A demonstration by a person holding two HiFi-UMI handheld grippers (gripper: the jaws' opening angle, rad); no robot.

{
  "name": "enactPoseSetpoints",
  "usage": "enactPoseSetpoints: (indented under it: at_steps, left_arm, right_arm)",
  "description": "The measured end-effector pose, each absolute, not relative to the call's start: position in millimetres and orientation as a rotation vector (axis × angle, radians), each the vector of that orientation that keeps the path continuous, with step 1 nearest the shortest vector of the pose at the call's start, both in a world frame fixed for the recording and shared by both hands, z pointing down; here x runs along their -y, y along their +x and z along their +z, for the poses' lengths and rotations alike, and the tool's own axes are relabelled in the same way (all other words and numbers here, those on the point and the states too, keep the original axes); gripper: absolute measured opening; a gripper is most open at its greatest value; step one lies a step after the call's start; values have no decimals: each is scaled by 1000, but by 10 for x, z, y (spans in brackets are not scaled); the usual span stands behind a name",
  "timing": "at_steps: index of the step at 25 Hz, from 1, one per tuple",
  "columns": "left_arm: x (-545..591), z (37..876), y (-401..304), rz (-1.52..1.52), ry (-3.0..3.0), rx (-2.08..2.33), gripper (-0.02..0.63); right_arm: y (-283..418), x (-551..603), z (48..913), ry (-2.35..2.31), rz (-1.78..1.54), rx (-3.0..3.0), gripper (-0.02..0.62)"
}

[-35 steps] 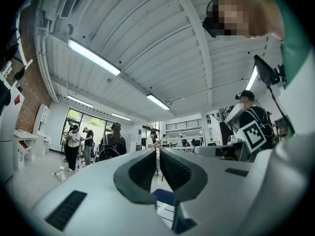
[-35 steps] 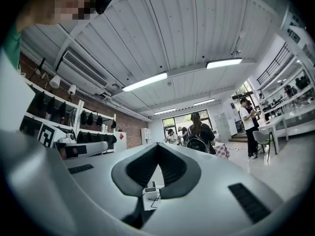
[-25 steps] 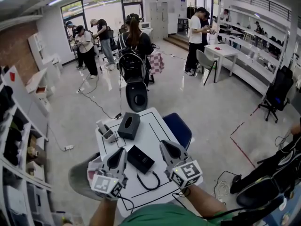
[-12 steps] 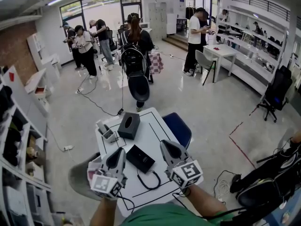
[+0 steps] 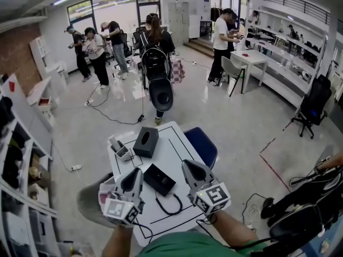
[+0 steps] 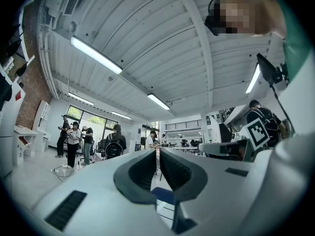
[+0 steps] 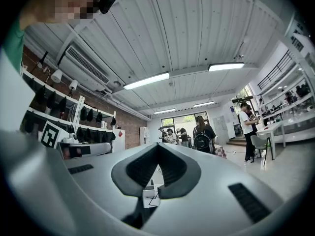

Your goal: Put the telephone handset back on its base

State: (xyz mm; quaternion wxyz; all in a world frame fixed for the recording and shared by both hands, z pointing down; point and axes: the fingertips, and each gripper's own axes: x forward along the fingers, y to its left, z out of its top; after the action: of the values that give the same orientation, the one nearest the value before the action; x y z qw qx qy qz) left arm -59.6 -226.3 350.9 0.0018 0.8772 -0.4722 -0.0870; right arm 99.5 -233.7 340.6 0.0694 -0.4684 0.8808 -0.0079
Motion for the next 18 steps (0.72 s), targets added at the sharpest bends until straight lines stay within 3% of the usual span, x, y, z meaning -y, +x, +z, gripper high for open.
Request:
enactPoseSetpoints:
  at_steps: [18]
  left_arm:
    - [2317, 3533, -541, -264, 2756, 1463, 37]
  right_arm:
    - [1034, 2370, 3413, -1421, -30, -2644, 23]
